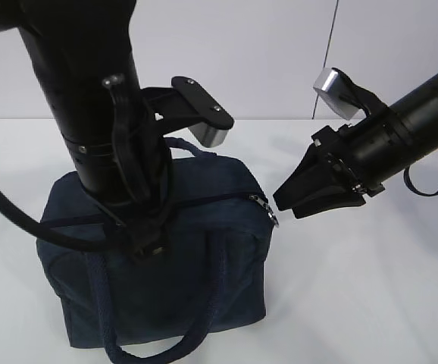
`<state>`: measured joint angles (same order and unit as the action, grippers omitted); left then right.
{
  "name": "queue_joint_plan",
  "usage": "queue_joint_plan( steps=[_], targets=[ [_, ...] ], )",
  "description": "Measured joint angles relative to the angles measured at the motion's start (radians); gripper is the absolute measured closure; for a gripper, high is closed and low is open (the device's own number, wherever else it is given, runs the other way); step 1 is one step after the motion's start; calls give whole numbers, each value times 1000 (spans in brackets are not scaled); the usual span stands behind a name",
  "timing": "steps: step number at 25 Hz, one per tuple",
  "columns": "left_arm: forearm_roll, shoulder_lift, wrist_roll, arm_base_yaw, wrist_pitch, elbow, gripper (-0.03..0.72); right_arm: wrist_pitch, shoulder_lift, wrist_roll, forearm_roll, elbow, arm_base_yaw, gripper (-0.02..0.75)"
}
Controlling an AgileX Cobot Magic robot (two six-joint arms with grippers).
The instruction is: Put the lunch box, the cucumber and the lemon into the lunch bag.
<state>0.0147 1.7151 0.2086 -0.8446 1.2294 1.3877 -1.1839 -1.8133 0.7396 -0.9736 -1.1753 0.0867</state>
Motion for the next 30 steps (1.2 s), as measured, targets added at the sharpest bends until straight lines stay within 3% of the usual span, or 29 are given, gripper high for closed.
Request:
queue_joint_plan(
  steps=[4,8,11,20,30],
  targets=[
    [51,20,4,0,0,0,292,0,0,2,-34,5,0,420],
    [85,29,5,0,-2,0,560,0,0,65,-146,74,0,420],
    [87,31,8,0,-2,0,659,0,1,140,-242,148,-15,420],
    [87,31,8,0,-2,0,678,15,2,367,-517,278,-168,420],
    [89,31,8,0,-2,0,678,18,2,459,-608,387,-168,420]
  ],
)
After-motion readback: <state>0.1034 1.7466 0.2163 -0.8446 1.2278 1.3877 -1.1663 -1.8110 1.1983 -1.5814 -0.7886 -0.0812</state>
